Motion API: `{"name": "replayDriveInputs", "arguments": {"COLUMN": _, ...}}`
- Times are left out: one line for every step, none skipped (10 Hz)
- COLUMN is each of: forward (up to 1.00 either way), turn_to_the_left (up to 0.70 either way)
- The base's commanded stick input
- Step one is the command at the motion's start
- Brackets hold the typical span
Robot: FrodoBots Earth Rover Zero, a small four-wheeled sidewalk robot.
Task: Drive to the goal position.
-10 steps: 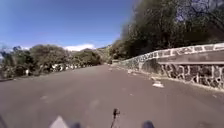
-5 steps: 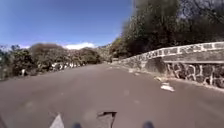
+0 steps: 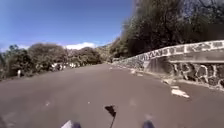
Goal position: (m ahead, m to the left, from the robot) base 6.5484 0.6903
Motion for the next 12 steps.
{"name": "replayDriveInputs", "arguments": {"forward": 0.85, "turn_to_the_left": 0.00}}
{"name": "replayDriveInputs", "arguments": {"forward": 0.85, "turn_to_the_left": 0.00}}
{"name": "replayDriveInputs", "arguments": {"forward": 0.85, "turn_to_the_left": 0.00}}
{"name": "replayDriveInputs", "arguments": {"forward": 0.85, "turn_to_the_left": 0.00}}
{"name": "replayDriveInputs", "arguments": {"forward": 0.85, "turn_to_the_left": 0.00}}
{"name": "replayDriveInputs", "arguments": {"forward": 0.85, "turn_to_the_left": 0.00}}
{"name": "replayDriveInputs", "arguments": {"forward": 0.85, "turn_to_the_left": 0.00}}
{"name": "replayDriveInputs", "arguments": {"forward": 0.85, "turn_to_the_left": 0.00}}
{"name": "replayDriveInputs", "arguments": {"forward": 0.85, "turn_to_the_left": 0.00}}
{"name": "replayDriveInputs", "arguments": {"forward": 0.85, "turn_to_the_left": 0.00}}
{"name": "replayDriveInputs", "arguments": {"forward": 0.85, "turn_to_the_left": 0.00}}
{"name": "replayDriveInputs", "arguments": {"forward": 0.85, "turn_to_the_left": 0.00}}
